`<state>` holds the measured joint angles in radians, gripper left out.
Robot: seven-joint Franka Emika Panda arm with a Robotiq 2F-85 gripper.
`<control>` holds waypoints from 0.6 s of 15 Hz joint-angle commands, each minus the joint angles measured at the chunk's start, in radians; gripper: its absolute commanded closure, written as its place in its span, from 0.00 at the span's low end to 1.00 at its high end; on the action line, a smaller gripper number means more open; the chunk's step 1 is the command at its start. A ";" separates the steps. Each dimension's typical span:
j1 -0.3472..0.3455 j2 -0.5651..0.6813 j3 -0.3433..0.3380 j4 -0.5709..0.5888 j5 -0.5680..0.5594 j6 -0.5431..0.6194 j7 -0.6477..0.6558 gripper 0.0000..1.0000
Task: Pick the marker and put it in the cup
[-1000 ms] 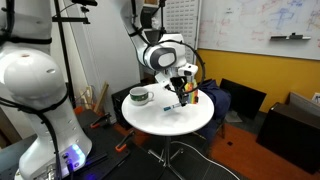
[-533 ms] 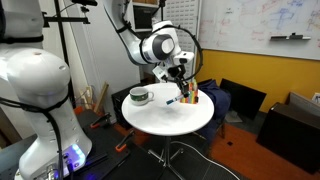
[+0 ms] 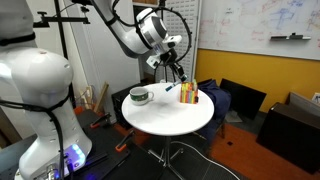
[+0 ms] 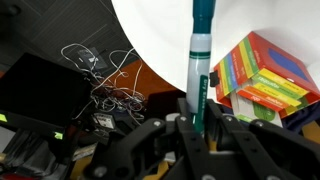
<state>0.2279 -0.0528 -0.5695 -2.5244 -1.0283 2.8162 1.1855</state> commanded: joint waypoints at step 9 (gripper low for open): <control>-0.095 -0.094 0.397 -0.018 -0.096 -0.243 0.196 0.95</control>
<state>0.2155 -0.1273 -0.3100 -2.5331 -1.1268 2.6216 1.3486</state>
